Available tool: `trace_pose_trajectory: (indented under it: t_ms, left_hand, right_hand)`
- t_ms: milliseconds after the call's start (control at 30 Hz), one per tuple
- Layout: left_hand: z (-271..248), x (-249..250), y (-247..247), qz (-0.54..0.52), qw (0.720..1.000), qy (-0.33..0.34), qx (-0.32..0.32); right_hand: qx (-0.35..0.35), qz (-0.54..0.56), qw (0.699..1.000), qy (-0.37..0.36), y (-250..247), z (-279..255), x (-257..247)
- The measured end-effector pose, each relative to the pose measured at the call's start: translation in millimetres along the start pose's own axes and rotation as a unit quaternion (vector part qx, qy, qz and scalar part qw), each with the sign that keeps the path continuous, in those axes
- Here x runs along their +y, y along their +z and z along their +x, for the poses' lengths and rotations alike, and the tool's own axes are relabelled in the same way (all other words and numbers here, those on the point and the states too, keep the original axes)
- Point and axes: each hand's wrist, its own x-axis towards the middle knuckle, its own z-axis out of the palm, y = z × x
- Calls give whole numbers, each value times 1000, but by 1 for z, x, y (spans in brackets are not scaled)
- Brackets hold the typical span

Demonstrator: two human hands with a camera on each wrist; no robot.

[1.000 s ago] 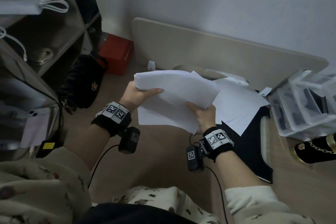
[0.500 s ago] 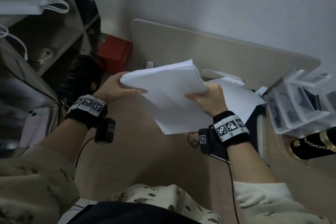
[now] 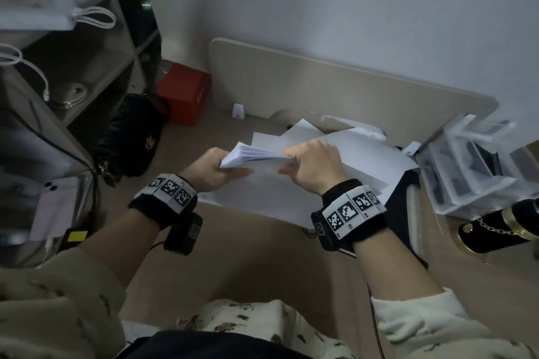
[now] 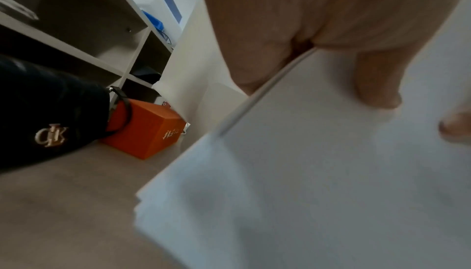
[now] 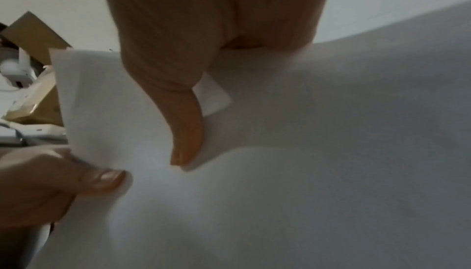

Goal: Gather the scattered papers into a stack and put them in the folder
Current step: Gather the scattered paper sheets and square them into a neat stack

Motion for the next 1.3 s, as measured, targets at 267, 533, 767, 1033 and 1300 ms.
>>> trace_pose_trajectory:
  t_ms: [267, 533, 767, 1033, 1300]
  left_hand:
    - [-10, -17, -14, -108, 991, -83, -16]
    - [-9, -37, -39, -216, 972, -88, 7]
    - [-8, -58, -53, -233, 966, -102, 40]
    - [-2, -76, -38, -157, 973, -85, 149]
    - [-14, -106, -32, -173, 963, -126, 164]
  right_hand:
    - [-67, 161, 963, 205, 36, -20, 53]
    - [90, 569, 758, 304, 79, -34, 77]
    - [109, 532, 769, 338, 101, -26, 52]
    - [234, 435, 791, 359, 117, -15, 1]
    - [169, 523, 754, 360, 132, -20, -18]
